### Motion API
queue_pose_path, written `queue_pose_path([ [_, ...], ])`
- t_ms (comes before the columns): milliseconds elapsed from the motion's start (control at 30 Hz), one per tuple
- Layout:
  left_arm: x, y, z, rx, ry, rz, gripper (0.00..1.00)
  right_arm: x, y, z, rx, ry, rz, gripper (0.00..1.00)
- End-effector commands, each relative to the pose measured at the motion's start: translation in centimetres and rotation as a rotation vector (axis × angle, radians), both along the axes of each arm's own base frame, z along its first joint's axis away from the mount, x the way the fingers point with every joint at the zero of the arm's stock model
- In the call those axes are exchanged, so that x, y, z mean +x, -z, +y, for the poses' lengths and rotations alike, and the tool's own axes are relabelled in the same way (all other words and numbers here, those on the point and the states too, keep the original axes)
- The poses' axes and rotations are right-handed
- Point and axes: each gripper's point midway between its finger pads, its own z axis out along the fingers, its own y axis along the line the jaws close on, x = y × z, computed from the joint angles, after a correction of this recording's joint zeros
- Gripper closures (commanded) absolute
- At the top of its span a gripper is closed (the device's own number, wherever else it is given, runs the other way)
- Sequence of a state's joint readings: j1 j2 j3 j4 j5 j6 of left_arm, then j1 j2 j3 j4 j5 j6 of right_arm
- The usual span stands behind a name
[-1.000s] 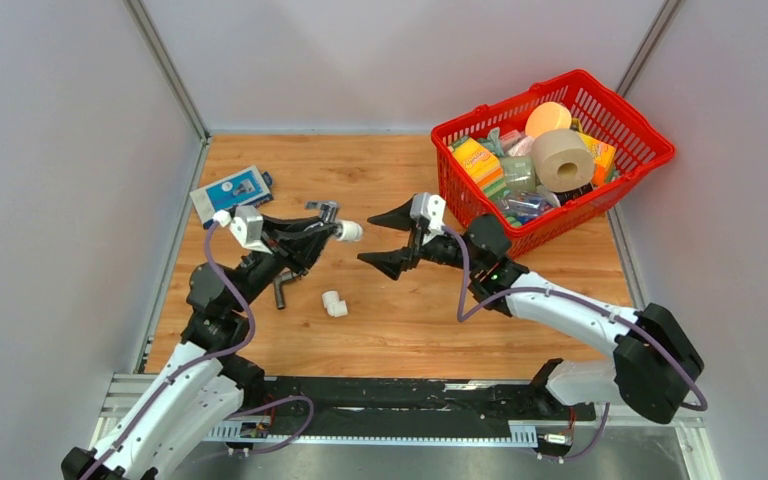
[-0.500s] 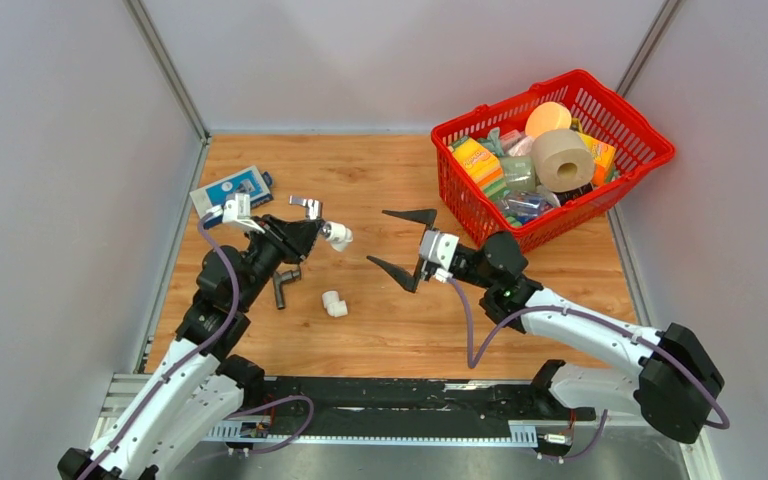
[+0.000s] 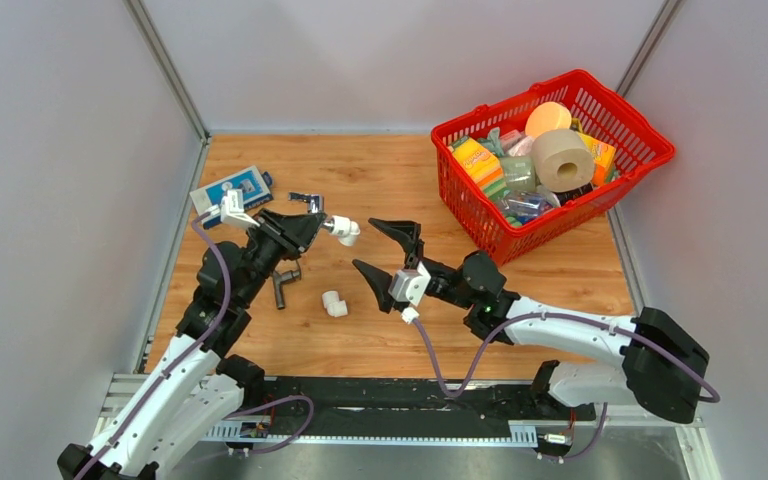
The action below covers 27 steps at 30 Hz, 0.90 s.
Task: Install the water faucets
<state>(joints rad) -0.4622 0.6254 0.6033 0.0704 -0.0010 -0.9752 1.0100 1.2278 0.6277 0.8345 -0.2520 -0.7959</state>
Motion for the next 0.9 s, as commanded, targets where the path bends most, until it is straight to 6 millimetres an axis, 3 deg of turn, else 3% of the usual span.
queue_pose_path([
  [0,-1.2,-5.7,-0.2,-0.189,0.044,-0.112,1.0,0.2,-2.4,-0.3,0.061,0.058,-0.106,0.14],
  [500,-2.3,-7.1,0.0,-0.259,0.069,-0.136,1.0,0.8,-1.6,2.8,-0.016,0.089,-0.199,0.17],
  [867,-2.4,-6.9,-0.3,-0.259,0.083,-0.129,1.0,2.3,-1.6,3.1,-0.008,0.171,-0.266,0.21],
])
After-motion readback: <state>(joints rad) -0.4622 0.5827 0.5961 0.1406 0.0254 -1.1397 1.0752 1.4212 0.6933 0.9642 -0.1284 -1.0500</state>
